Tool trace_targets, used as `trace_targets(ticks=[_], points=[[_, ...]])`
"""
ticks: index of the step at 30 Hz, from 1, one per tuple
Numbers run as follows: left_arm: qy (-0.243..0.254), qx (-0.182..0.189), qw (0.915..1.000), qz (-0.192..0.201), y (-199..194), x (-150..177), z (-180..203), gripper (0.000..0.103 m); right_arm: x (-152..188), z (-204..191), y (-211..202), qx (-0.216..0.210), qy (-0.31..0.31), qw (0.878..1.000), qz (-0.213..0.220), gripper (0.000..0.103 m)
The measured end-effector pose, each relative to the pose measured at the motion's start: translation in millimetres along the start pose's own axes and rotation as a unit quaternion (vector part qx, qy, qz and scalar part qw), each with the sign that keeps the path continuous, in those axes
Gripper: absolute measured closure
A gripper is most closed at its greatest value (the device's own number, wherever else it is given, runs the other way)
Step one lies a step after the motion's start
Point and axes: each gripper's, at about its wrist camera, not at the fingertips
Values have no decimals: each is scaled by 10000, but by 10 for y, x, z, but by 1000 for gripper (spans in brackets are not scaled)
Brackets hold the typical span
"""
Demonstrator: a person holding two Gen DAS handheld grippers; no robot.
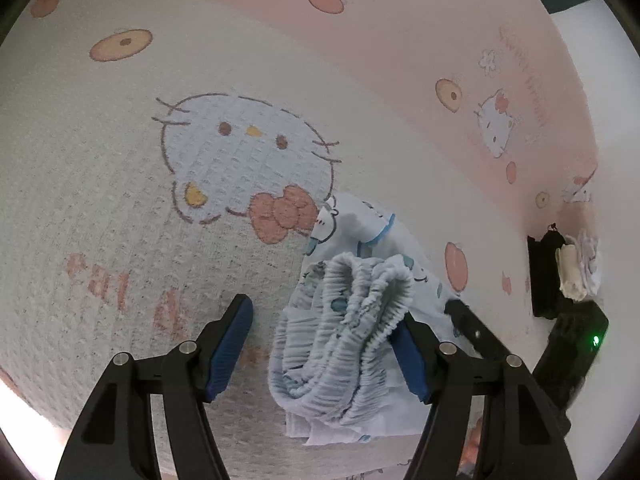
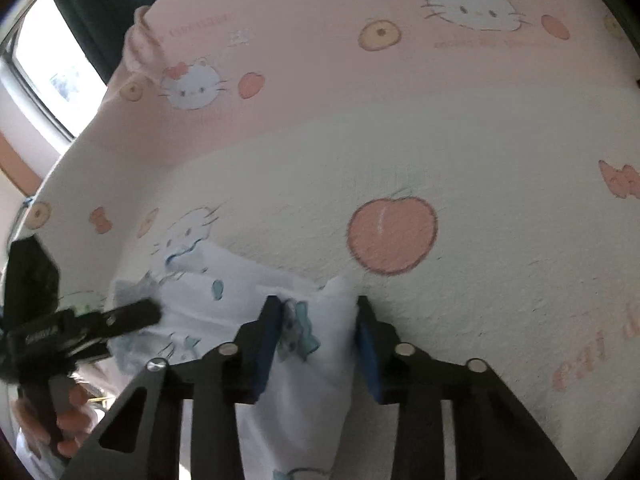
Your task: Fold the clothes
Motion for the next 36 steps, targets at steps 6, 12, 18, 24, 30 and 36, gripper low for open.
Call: trace_targets(ticks=[6, 12, 18, 24, 30, 36], points=[[-250, 82, 9997, -22, -181, 54, -195, 37, -29, 112, -149, -5, 151, 9998, -137, 75], [-608, 173, 9972, 405, -294, -12, -27, 37, -29, 367, -283, -407, 869, 9939, -553, 59], [-1373, 783, 9866, 394, -328, 77, -180, 37, 50, 566, -463, -784, 1431, 9848, -591, 49], [-2082, 993, 9723, 390, -461, 480, -416, 37, 275, 667, -520, -1202, 1892, 9703, -908, 46], [-2325, 880, 9673, 507, -566, 726, -416, 37, 385, 732, -371, -1479, 2817, 9423, -1037, 44], [-2421, 1074, 9640, 251, -504, 861, -447, 37, 526, 808, -370, -1635, 3174, 9270, -1150, 40]])
Point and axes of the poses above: each gripper's, at about its wrist camera, not at the fingertips, and y roughly the way its jaws point, z to its right, x to its underside, and after that the axes turned 7 degrees about y, right-handed
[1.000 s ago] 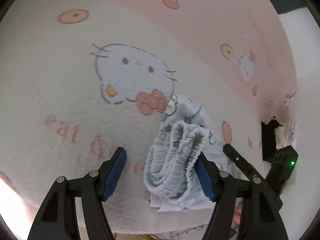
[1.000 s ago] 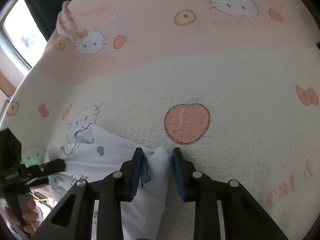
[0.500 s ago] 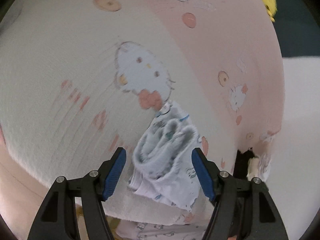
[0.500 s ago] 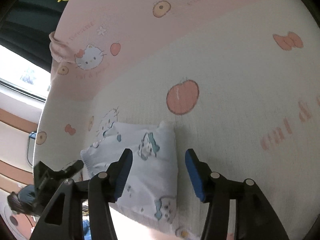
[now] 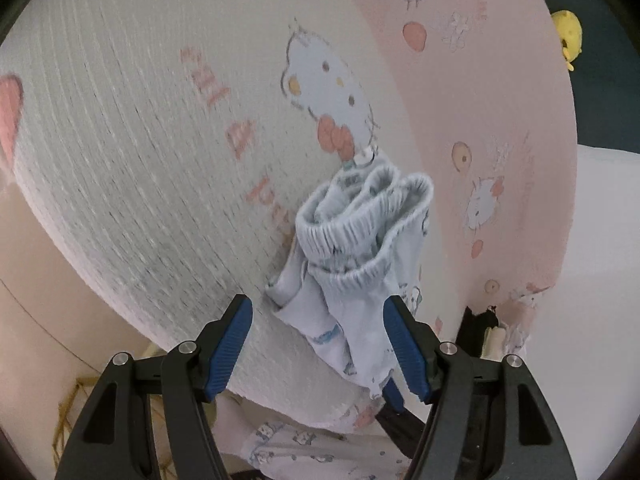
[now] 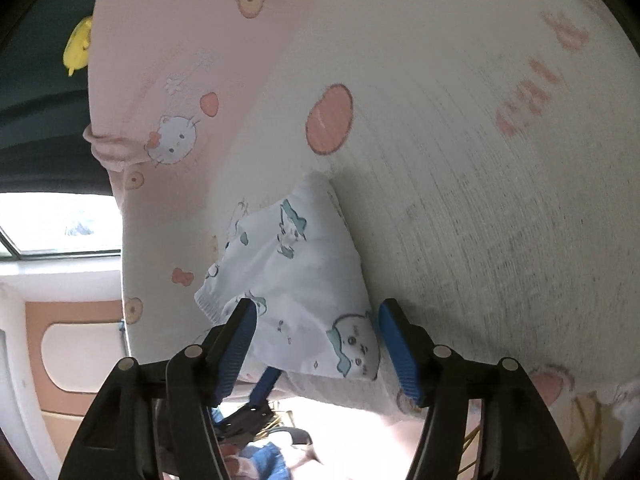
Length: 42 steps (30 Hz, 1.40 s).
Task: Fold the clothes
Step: 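Lift the folded bundle with both grippers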
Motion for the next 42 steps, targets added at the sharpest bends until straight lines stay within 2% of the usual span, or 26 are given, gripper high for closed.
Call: trace_targets(ticks=[4, 10, 13, 20, 26, 30, 36, 41, 42], points=[[-49, 70, 10000, 45, 25, 24, -15, 37, -16, 124, 13, -249, 420, 9988, -74, 40], [235, -82, 9995, 173, 14, -75, 69, 37, -76, 192, 67, -568, 788, 9953, -60, 38], [241, -123, 9993, 260, 45, -177, 105, 37, -97, 167, 139, -620, 754, 9952, -39, 35], [554, -258, 9980, 142, 174, -315, 251, 37, -179, 32, 340, -685, 598, 9958, 109, 34], [842, -282, 9960, 32, 198, -372, 305, 38, -193, -113, 410, -531, 278, 9973, 421, 35], [874, -323, 9956, 101, 167, -348, 260, 49, -150, -191, 424, -220, 46, 9977, 641, 44], [789, -319, 9962, 194, 152, -324, 243, 53, -93, -238, 438, 84, -149, 9956, 916, 51], [764, -231, 9966, 195, 194, -324, 262, 58, -82, -261, 455, 343, -184, 9917, 1224, 68], [784, -229, 9965, 186, 192, -329, 262, 60, -83, -267, 460, 365, -179, 9908, 1288, 68]])
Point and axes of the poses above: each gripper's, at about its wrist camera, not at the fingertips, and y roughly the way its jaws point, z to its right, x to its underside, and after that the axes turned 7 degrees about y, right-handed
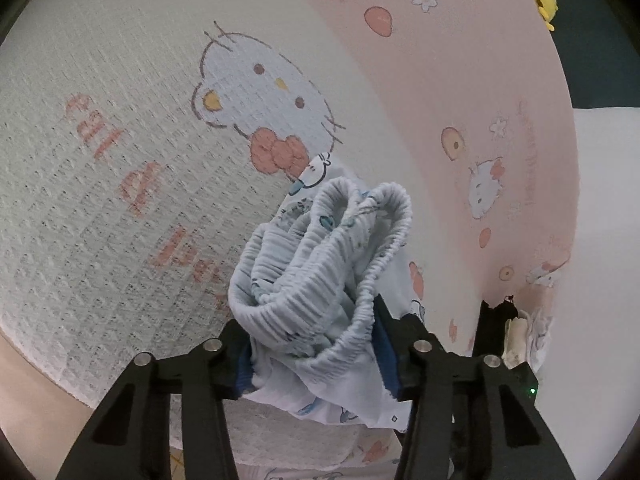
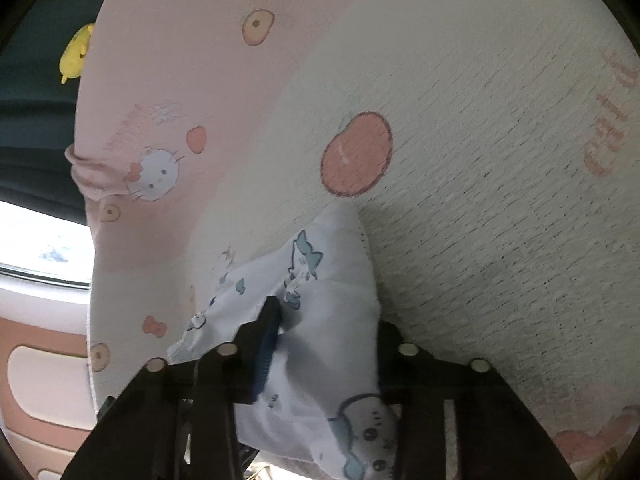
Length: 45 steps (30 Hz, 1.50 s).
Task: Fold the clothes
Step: 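Lift the folded bundle with both grippers, then carry the bundle with both grippers toward the stack of folded clothes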
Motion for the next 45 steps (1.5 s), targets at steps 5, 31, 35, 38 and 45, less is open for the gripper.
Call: trace_targets(ticks=[5, 31, 35, 38, 45], points=[[294, -96, 9995, 77, -40, -8, 43, 67, 31, -141, 30, 368, -452, 9983, 70, 71], [1818, 60, 9819, 531, -460, -104, 1058, 73, 178, -916, -868, 1218, -2820, 9462, 1020, 87], [1959, 364, 9781, 602, -590, -80, 1354, 73, 81, -1023, -1256, 1192, -2858, 9414, 1339, 87], [2164, 516, 9728, 644, -675, -63, 1623, 73, -46, -1117, -1543, 1170, -2904, 9366, 1570, 87], [2698, 721, 9575, 724, -606, -14, 2511, 73, -500, -1122, -2228, 1058, -2822, 9334, 1947, 87]])
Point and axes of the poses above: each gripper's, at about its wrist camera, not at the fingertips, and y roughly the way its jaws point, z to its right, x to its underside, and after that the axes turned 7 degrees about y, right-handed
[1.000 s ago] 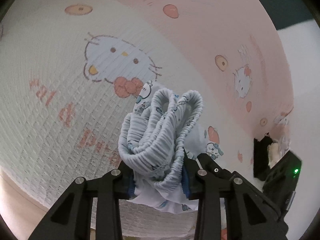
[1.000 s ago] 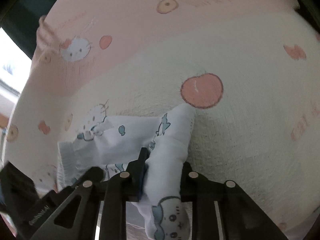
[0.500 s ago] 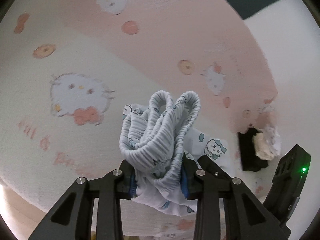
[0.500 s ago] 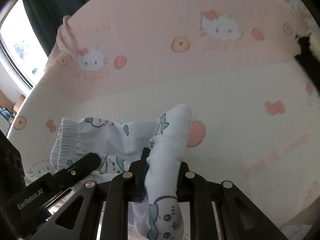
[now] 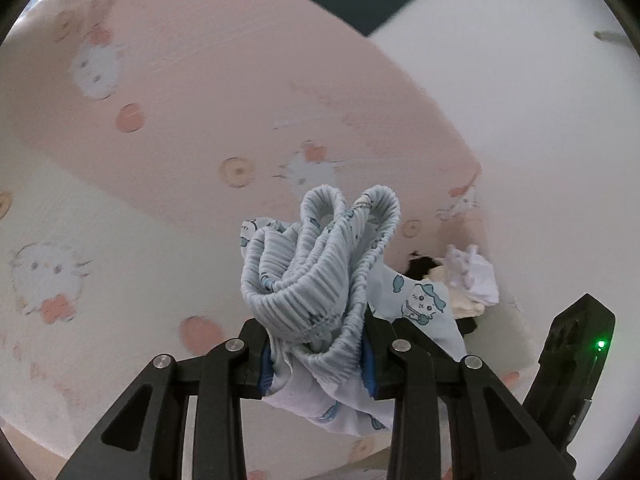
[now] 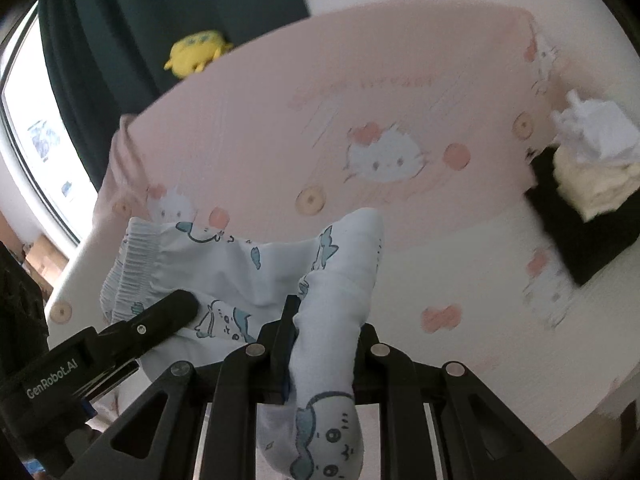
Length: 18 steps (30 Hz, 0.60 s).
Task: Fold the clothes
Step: 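Carry the bundle with both grippers toward the stack of folded clothes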
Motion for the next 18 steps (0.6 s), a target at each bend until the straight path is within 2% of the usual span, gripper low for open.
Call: trace_targets(ticks=[5, 9, 12, 18], points=[[154, 110, 9998, 22, 209, -200, 619, 73, -326, 363, -304, 153, -12, 9994, 313, 87], [537, 239, 9983, 57, 351, -336, 1183, 73, -469, 679, -635, 372, -14, 9972, 648, 87], [843, 419, 9954, 146, 444, -414, 1656, 73, -587, 896, -895, 619, 46, 9939, 914, 87], [1171, 848, 9894, 151, 638, -558, 2280, 73, -803, 1268, -1433, 1006, 267, 9837, 1467, 87]])
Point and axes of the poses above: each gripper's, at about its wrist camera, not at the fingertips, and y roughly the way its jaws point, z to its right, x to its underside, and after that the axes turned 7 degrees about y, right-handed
